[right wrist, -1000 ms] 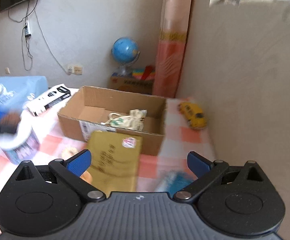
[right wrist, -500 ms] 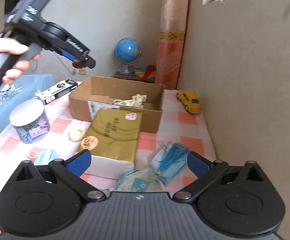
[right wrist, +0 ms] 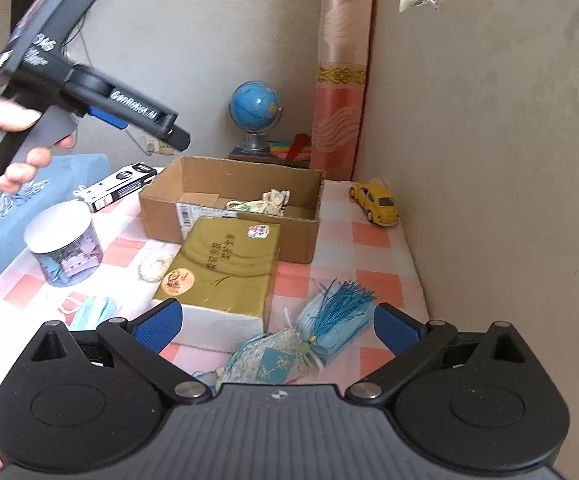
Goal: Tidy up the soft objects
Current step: 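Move the right tool to the blue-and-white doll while the left tool approaches the white sock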
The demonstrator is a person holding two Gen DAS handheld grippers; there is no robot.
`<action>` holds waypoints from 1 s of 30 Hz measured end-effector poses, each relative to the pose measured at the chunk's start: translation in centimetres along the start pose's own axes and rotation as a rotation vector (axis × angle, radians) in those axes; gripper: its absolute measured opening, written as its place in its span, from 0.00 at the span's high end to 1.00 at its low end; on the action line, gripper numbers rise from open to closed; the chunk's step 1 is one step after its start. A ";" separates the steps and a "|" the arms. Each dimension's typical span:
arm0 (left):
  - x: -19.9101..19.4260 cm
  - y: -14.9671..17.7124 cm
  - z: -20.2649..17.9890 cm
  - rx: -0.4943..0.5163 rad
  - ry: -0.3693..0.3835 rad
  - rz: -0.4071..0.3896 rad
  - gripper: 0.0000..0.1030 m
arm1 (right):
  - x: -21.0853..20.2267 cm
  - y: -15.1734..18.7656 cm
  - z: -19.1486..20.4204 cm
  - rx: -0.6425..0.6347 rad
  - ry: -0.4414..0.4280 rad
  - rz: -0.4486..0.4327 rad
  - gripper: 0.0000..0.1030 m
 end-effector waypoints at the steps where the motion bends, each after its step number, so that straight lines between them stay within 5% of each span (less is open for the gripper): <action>1: -0.6 0.6 -0.2 0.008 0.002 -0.003 0.05 | -0.1 0.1 0.1 -0.007 -0.006 0.000 0.00; 13: -7.1 9.0 -0.6 -0.061 -0.022 -0.052 0.05 | -0.2 2.6 0.6 -0.026 -0.051 0.031 0.00; 21: -9.0 13.9 -0.6 -0.079 -0.092 -0.076 0.05 | 2.1 6.4 2.5 -0.040 -0.093 0.152 0.00; 30: -9.4 17.5 -0.6 -0.071 -0.024 -0.016 0.05 | 4.6 5.6 4.8 -0.040 -0.094 0.162 0.00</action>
Point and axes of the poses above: each gripper's, at about its wrist camera, not at the fingertips, and x roughly the way its jaws point, z to its left, y to its underside, the point moved 7 cm from there along x, roughly the way its jaws point, and after that the axes turned 1 degree about -y, right-handed, at the moved point
